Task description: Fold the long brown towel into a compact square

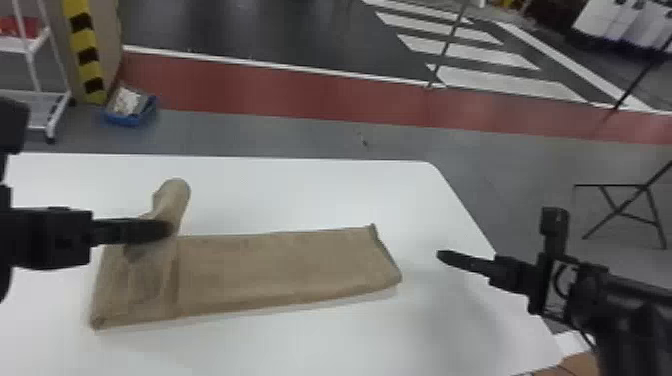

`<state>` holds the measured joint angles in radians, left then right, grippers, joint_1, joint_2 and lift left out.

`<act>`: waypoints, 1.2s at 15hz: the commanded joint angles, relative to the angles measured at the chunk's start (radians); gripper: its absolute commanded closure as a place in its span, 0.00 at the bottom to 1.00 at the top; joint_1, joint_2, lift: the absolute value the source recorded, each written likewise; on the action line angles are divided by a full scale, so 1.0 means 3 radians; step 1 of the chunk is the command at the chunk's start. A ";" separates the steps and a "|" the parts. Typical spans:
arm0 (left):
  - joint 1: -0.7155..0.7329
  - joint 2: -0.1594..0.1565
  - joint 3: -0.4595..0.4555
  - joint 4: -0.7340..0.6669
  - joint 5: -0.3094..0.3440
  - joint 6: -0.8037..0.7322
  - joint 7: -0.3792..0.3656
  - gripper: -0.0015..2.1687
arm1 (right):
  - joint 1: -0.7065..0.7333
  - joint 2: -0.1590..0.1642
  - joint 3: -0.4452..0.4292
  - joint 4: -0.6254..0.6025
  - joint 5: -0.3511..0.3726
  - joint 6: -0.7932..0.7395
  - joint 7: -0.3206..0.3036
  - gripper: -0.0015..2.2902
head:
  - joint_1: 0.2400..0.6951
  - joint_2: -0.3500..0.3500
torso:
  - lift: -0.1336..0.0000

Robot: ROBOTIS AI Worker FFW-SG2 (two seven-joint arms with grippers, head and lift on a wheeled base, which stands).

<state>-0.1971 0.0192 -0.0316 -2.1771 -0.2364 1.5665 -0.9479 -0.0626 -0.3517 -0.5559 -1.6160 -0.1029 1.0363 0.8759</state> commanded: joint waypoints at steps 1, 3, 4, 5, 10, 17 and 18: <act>-0.0100 -0.0073 -0.0191 0.0068 -0.0040 0.0016 0.0051 0.99 | 0.0040 -0.0009 -0.0029 -0.0018 -0.0020 0.0000 0.0000 0.03 | 1.00 0.00 | 0.07; -0.0110 -0.0073 -0.0345 0.0165 -0.0102 0.0016 0.0081 0.99 | 0.0050 -0.0019 -0.0039 -0.0018 -0.0035 0.0000 0.0005 0.03 | 1.00 0.00 | 0.07; -0.0110 -0.0073 -0.0437 0.0226 -0.0168 0.0016 0.0081 0.99 | 0.0060 -0.0024 -0.0054 -0.0018 -0.0056 0.0000 0.0020 0.03 | 1.00 0.00 | 0.07; -0.0105 -0.0073 -0.0508 0.0267 -0.0173 0.0016 0.0107 0.99 | 0.0071 -0.0029 -0.0059 -0.0018 -0.0086 0.0000 0.0026 0.03 | 1.00 0.00 | 0.07; -0.0089 -0.0073 -0.0626 0.0497 -0.0158 0.0016 0.0358 0.99 | 0.0214 -0.0070 -0.0172 -0.0069 -0.0143 -0.0010 0.0031 0.03 | 1.00 0.00 | 0.07; -0.0187 -0.0073 -0.0641 0.0405 -0.0112 -0.0008 0.0669 0.99 | 0.0280 -0.0075 -0.0203 -0.0105 -0.0163 -0.0021 0.0031 0.03 | 1.00 0.00 | 0.07; -0.0197 -0.0073 -0.0621 0.0400 -0.0112 0.0002 0.0685 0.99 | 0.0285 -0.0080 -0.0203 -0.0110 -0.0168 -0.0021 0.0031 0.03 | 1.00 0.00 | 0.07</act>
<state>-0.2496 0.0015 -0.2246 -2.0503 -0.2701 1.5629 -0.7459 0.0204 -0.3743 -0.6166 -1.6474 -0.1521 1.0303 0.8851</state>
